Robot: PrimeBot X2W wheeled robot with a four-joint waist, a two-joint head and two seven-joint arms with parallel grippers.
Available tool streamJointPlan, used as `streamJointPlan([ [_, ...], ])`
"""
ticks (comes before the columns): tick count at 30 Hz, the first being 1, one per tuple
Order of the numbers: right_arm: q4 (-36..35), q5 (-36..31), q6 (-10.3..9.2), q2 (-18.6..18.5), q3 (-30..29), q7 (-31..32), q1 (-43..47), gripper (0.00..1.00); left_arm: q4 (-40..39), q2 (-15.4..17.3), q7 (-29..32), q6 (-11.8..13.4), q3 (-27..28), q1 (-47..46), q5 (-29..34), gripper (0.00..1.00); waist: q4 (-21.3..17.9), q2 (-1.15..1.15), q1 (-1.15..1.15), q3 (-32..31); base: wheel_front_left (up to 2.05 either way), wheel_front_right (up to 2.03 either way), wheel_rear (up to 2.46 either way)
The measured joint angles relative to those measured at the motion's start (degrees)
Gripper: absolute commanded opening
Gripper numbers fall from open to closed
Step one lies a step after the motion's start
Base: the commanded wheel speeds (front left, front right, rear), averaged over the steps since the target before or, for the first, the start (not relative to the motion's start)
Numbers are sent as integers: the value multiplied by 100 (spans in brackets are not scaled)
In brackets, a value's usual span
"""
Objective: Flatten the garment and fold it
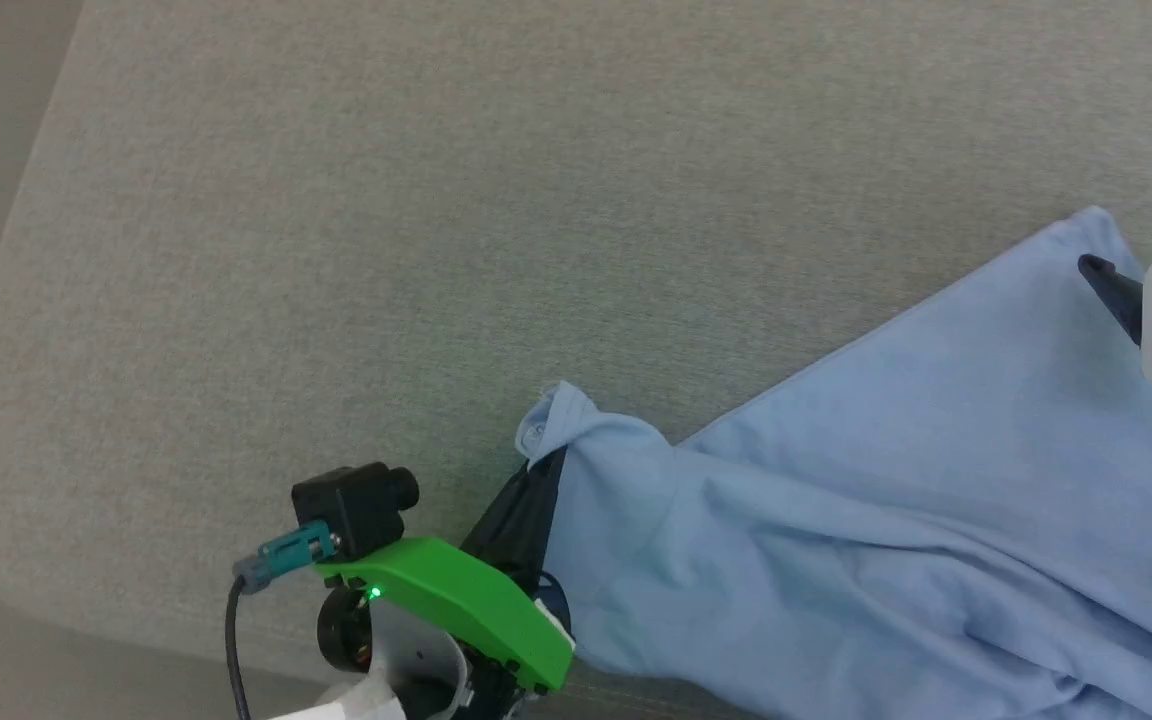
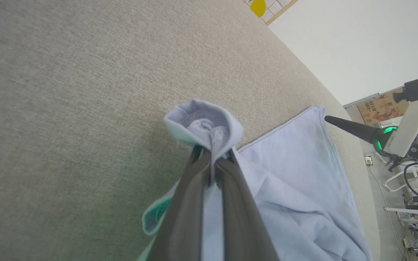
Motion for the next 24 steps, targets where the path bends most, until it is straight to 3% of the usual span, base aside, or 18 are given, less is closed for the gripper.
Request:
streamJointPlan([
  [5,308,47,0,-164,193,-1,-122,100,24,-18,0,-2,-46,-32,1,0,204,0,0,159,0,0,0],
  [6,341,65,0,-183,211,3,-154,40,27,-18,0,-2,-49,-35,1,0,232,0,0,188,0,0,0],
  [7,360,94,0,-204,222,4,-185,11,30,-18,0,-2,-52,-38,1,0,253,0,0,208,0,0,0],
  [8,383,141,0,-235,256,35,-226,0,34,-19,0,-2,-54,-44,1,0,277,0,0,231,0,0,0],
  [15,434,294,0,-272,354,-45,-288,0,80,-14,-2,7,16,-56,-4,0,273,0,0,170,0,0,0],
  [24,573,296,0,136,-38,-1310,1,0,402,56,-102,-29,350,-75,-131,0,37,0,0,-368,0,0,0],
])
